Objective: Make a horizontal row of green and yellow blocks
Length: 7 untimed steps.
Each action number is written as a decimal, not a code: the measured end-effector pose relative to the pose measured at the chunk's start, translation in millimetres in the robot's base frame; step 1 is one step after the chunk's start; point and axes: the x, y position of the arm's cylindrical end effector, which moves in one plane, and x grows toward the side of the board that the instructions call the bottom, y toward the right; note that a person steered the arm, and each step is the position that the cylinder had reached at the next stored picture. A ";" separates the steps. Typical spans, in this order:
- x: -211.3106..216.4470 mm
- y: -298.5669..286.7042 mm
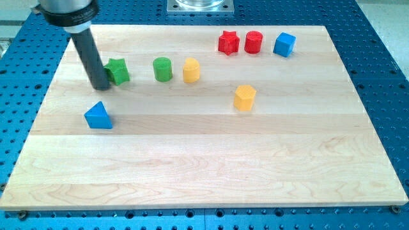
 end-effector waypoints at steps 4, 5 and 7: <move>80.9 105.0; 128.0 190.5; 84.9 304.5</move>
